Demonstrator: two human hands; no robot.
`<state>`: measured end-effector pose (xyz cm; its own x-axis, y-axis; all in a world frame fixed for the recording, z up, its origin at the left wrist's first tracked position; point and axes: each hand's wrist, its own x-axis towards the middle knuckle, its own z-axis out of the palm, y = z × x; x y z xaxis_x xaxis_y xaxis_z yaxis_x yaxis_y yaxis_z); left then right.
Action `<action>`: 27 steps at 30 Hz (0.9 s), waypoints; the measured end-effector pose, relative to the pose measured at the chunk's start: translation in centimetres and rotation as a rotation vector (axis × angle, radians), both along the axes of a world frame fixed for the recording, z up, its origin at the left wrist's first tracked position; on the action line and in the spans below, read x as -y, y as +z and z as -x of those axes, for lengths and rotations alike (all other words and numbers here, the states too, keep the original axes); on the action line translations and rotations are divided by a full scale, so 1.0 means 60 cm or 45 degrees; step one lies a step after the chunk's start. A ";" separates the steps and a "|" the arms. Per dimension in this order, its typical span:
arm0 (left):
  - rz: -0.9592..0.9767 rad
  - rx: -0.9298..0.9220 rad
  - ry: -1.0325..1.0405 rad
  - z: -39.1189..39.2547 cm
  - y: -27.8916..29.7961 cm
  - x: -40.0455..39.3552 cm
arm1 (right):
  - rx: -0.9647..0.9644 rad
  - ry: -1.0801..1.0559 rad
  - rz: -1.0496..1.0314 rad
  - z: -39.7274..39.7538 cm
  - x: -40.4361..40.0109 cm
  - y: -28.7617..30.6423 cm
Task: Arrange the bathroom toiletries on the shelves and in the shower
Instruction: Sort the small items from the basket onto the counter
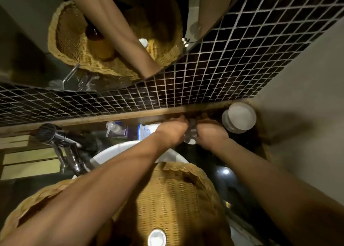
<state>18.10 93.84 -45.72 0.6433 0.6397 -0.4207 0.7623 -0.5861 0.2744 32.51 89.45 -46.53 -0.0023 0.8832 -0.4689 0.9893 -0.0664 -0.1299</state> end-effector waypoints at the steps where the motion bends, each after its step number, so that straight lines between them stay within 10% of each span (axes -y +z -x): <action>1: -0.009 -0.003 0.009 -0.002 -0.003 0.000 | 0.006 0.000 0.004 -0.002 -0.001 -0.003; 27: -0.171 -0.029 0.039 0.011 0.083 0.052 | 0.133 0.090 -0.246 0.009 0.038 0.104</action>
